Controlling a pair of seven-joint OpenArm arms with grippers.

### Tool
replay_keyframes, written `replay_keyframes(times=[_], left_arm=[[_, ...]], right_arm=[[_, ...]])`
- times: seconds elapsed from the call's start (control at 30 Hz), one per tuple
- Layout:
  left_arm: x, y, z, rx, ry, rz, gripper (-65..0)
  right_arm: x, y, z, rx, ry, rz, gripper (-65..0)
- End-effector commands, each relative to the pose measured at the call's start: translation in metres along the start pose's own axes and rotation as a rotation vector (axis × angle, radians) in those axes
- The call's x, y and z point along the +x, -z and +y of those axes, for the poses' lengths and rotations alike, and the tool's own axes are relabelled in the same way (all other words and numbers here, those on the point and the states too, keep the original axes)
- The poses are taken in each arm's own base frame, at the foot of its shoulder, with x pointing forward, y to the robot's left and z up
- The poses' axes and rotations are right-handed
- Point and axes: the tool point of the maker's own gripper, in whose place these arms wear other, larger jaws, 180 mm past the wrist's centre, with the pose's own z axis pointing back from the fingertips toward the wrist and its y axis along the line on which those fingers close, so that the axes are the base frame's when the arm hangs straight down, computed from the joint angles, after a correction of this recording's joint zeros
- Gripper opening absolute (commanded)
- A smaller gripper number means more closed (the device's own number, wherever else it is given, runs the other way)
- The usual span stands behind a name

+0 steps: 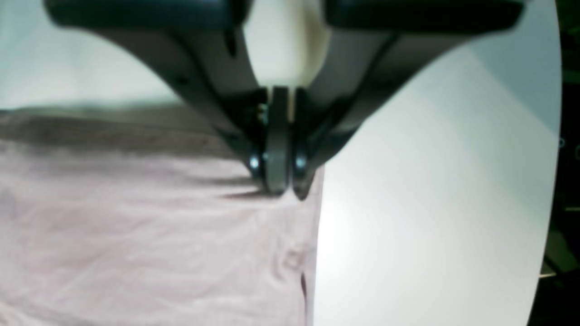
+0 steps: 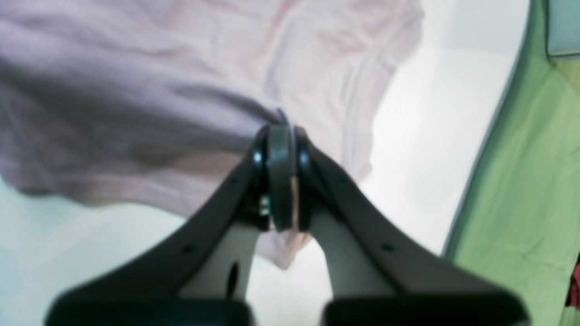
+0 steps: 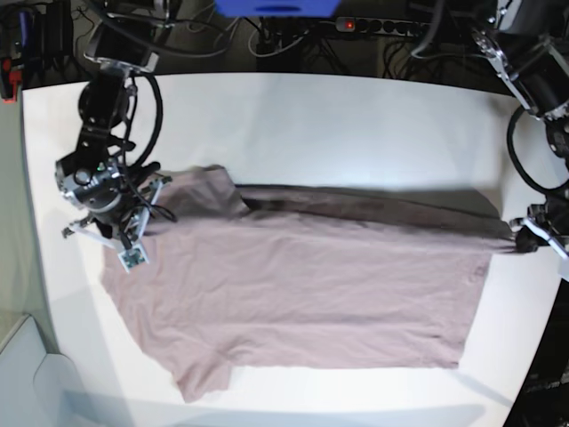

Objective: Layout the t-shirt on the table in an organized manner, then fold the t-shirt properly
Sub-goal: 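Lower the lifted edge over the shirt body with both grippers, then regrasp the folded shirt edge with both grippers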

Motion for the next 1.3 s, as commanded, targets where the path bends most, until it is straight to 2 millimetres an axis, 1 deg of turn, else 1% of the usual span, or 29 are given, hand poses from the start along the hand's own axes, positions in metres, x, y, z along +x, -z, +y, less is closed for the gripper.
replay_keyframes(times=[0.0,0.03,0.13,0.17,0.27,0.33,0.47,0.57,0.67,0.73,0.8,0.9,1.03,1.1,1.13,1.2,1.23,1.27], left_arm=[[0.029,-0.002,-0.004,-0.01,0.018,-0.076,-64.7],[0.03,0.0,-0.007,-0.012,0.028,-0.071,-64.7],[0.024,0.004,-0.004,0.023,0.054,-0.031,-64.7],[0.023,0.007,-0.006,0.026,0.059,-0.021,-64.7],[0.016,0.016,-0.007,0.028,0.036,0.007,-64.7],[0.014,0.02,-0.004,0.026,0.024,0.002,-64.7],[0.004,0.026,-0.003,0.016,-0.001,0.019,-64.7],[0.002,0.028,-0.002,0.011,-0.012,0.012,-64.7],[0.001,0.027,0.002,0.019,-0.011,0.016,-64.7],[-0.005,0.03,0.003,0.012,-0.028,0.024,-64.7],[-0.006,0.034,0.004,0.005,-0.045,0.011,-64.6],[-0.013,0.037,0.009,0.003,-0.063,0.019,-64.6],[-0.018,0.042,0.009,-0.006,-0.088,0.015,-64.5],[-0.018,0.043,0.01,-0.007,-0.099,0.004,-63.9],[-0.017,0.043,0.011,-0.007,-0.103,-0.003,-62.2],[-0.015,0.044,0.012,-0.007,-0.108,-0.011,-55.5],[-0.01,0.043,0.016,-0.001,-0.103,-0.021,-51.5],[-0.005,0.042,0.018,0.002,-0.099,-0.028,-45.8]], right_arm=[[0.02,-0.001,-0.008,-0.013,-0.002,-0.055,-65.0],[0.021,0.002,-0.008,-0.007,0.001,-0.054,-65.0],[0.024,0.011,-0.006,0.014,0.008,-0.05,-65.0],[0.024,0.015,-0.005,0.021,0.01,-0.043,-65.0],[0.026,0.021,-0.01,0.024,0.007,-0.035,-65.0],[0.03,0.023,-0.013,0.025,0.009,-0.039,-65.0],[0.035,0.025,-0.018,0.019,0.006,-0.042,-65.0],[0.04,0.025,-0.025,0.009,0.004,-0.049,-65.0],[0.039,0.029,-0.024,0.019,0.007,-0.04,-65.0],[0.037,0.033,-0.021,0.032,0.01,-0.029,-65.0],[0.037,0.036,-0.02,0.039,0.012,-0.025,-65.0],[0.037,0.036,-0.02,0.039,0.012,-0.025,-65.0],[0.036,0.036,-0.02,0.041,0.012,-0.023,-64.8],[0.037,0.036,-0.02,0.038,0.01,-0.023,-60.8],[0.036,0.036,-0.021,0.037,0.01,-0.019,-58.0],[0.034,0.035,-0.022,0.032,0.007,-0.013,-50.8],[0.032,0.034,-0.025,0.025,0.003,-0.006,-47.1],[0.031,0.034,-0.027,0.022,0.001,-0.005,-43.5]])
